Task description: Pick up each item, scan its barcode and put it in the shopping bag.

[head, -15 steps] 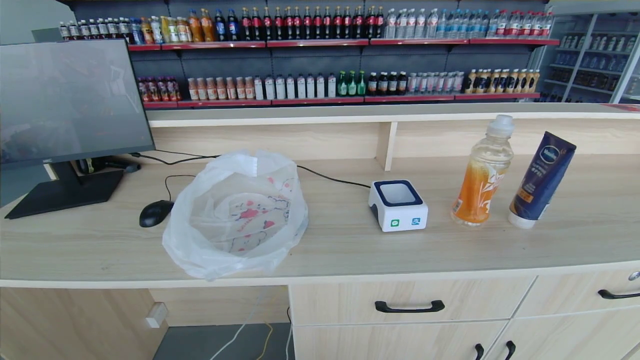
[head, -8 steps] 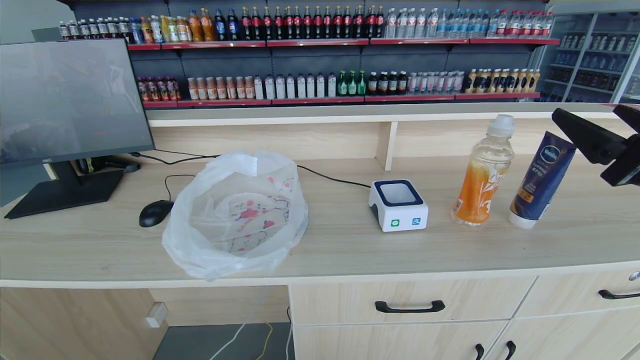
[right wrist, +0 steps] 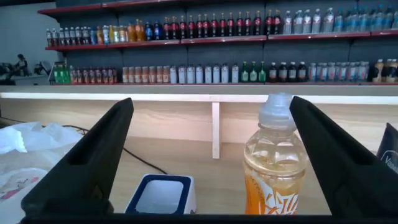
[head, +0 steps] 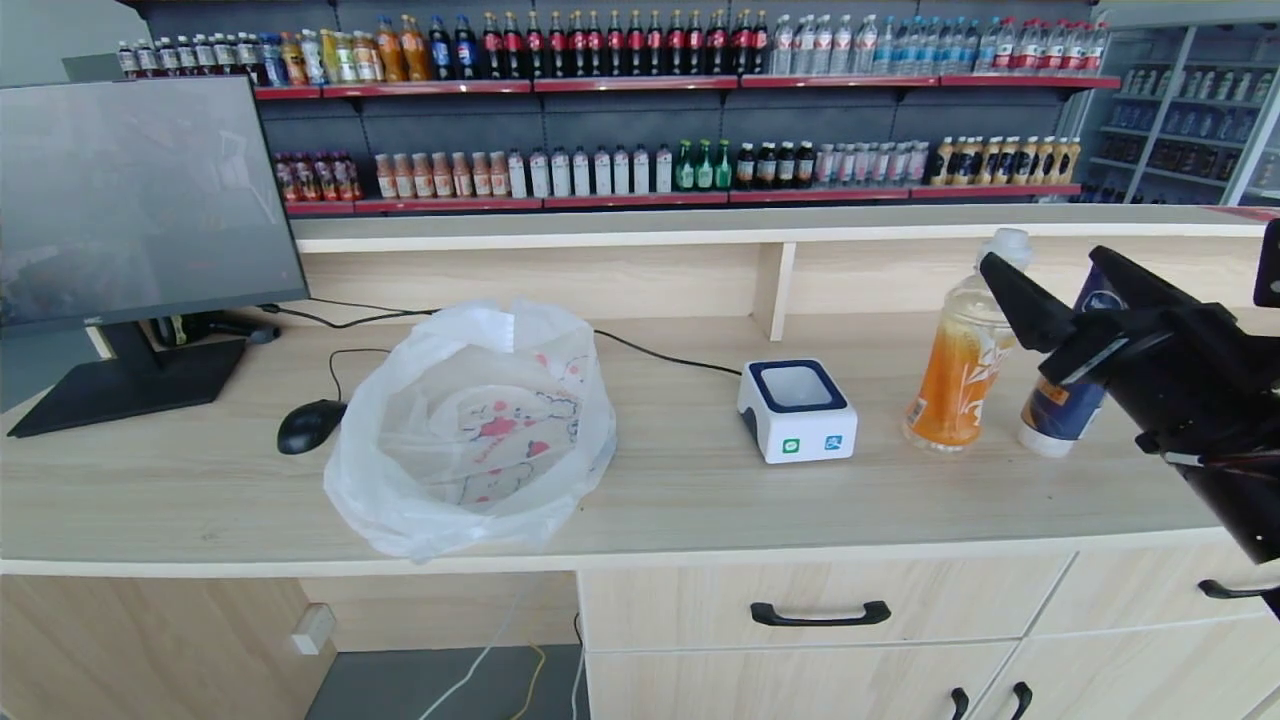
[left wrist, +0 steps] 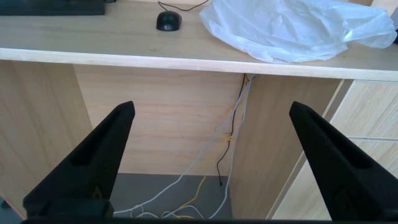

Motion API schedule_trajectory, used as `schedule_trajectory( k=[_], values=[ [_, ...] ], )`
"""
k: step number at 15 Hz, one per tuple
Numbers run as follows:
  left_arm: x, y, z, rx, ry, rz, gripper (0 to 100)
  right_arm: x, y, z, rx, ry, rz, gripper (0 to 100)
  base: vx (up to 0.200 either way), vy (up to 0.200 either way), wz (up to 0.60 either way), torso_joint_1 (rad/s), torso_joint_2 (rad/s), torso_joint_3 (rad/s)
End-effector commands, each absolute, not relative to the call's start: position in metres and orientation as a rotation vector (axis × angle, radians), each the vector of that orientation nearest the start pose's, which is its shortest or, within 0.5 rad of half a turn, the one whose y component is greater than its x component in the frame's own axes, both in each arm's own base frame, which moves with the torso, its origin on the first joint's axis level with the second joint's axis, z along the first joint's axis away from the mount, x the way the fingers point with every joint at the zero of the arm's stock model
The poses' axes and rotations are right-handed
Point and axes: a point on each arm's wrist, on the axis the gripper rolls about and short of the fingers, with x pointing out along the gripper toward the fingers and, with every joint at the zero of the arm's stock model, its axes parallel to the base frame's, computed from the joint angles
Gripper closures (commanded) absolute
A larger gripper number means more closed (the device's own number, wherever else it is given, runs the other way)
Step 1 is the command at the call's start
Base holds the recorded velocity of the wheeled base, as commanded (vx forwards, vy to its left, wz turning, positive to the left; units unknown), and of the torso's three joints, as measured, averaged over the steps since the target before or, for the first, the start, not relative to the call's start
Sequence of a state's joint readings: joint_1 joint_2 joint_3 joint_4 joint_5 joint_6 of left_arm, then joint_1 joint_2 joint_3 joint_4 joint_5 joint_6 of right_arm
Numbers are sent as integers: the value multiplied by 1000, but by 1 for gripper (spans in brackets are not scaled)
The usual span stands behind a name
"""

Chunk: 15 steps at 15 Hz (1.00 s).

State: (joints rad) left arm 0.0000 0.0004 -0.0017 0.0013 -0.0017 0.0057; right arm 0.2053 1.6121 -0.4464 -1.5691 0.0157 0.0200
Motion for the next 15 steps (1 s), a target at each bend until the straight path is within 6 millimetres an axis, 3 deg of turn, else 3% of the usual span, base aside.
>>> schedule_trajectory(
  k=[1, 4, 9, 15],
  values=[
    [-23, 0, 76, 6, 0, -2, 0, 245, 51, 196, 56, -348, 224, 0, 0, 0, 0, 0, 0, 0],
    [-23, 0, 76, 6, 0, -2, 0, 239, 50, 185, 51, -296, 223, 0, 0, 0, 0, 0, 0, 0],
    [-23, 0, 76, 6, 0, -2, 0, 246, 49, 166, 3, -221, 203, 0, 0, 0, 0, 0, 0, 0],
    [-23, 0, 76, 6, 0, -2, 0, 248, 34, 150, -36, -153, 136, 0, 0, 0, 0, 0, 0, 0]
  ],
)
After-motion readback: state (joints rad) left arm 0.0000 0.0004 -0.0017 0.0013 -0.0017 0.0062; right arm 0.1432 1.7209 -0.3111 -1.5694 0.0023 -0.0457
